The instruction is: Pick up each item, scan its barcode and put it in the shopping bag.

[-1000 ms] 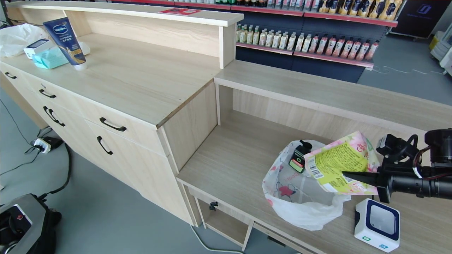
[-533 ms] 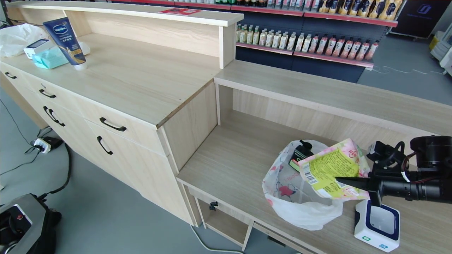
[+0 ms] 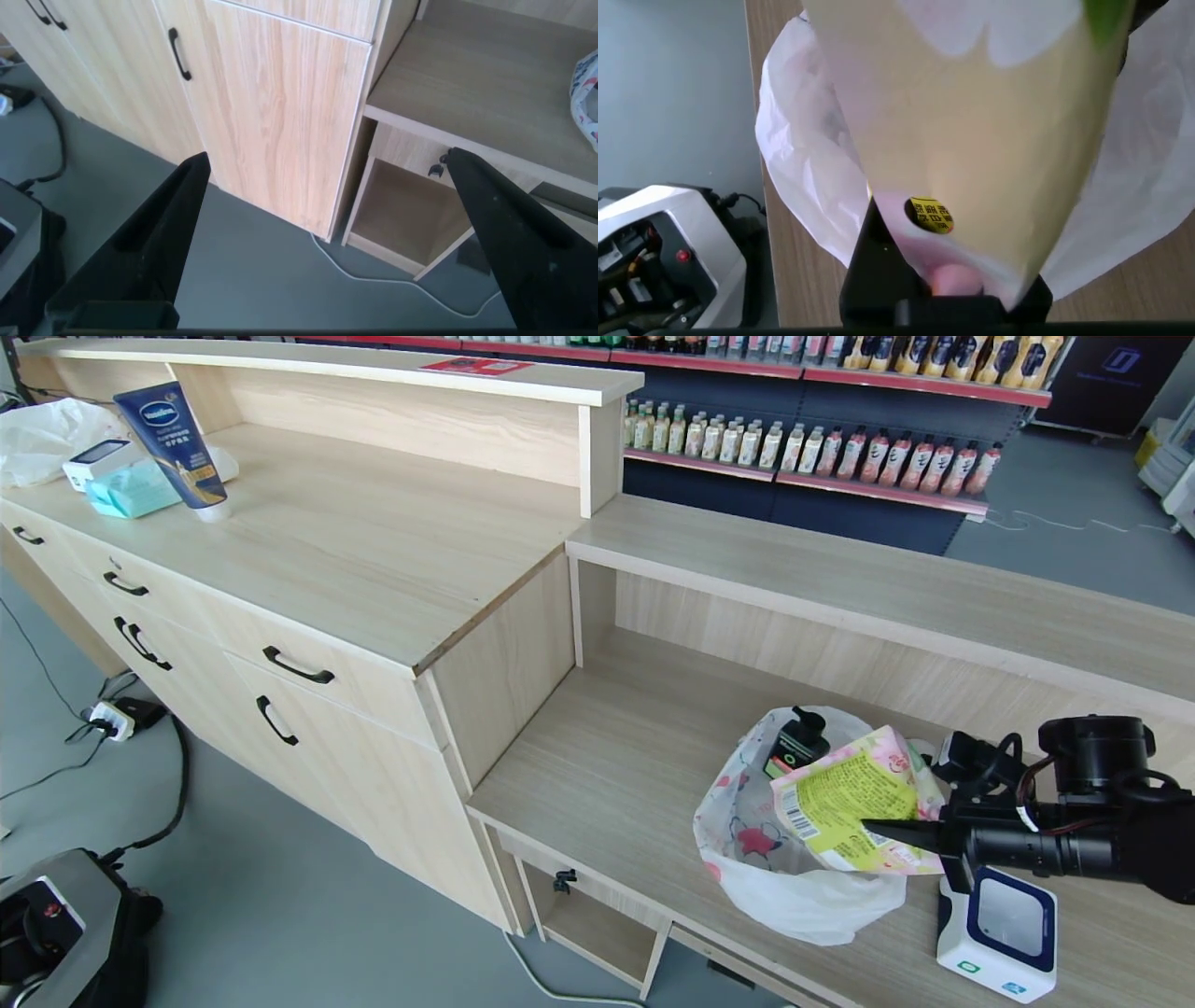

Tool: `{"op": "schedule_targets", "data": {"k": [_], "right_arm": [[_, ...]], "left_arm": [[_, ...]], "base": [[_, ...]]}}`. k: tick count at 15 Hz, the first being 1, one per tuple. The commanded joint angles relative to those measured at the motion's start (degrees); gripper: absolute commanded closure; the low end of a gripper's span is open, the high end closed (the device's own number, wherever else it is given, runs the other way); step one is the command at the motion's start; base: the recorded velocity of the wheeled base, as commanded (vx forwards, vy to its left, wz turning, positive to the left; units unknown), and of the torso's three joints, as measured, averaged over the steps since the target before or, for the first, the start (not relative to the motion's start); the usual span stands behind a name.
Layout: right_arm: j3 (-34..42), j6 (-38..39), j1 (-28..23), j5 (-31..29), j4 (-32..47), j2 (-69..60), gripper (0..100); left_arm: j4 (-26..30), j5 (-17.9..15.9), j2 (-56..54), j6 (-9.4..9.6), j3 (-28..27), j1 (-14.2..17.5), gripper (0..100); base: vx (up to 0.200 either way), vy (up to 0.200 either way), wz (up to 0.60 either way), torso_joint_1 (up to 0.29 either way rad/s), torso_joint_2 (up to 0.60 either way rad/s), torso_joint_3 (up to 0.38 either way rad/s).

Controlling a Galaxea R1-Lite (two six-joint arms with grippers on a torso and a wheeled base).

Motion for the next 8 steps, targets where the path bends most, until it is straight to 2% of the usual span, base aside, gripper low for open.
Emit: {"op": "schedule_targets", "data": {"k": [1, 8], "right_arm": [[0.61, -0.02, -0.16, -0.02, -0.24, 1.2, 100], [0.43, -3.27, -1.65, -5.12, 0.02, 1.11, 100]], "left_arm": [[0.0, -0.06, 0.0, -0.01, 0.0, 0.02, 0], [0.0, 0.03, 0.0, -0.01, 0.0, 0.02, 0]], "base": [[0.0, 0.0, 0.0, 0.0, 0.0, 0.0], [0.0, 0.0, 0.0, 0.0, 0.0, 0.0]]}}
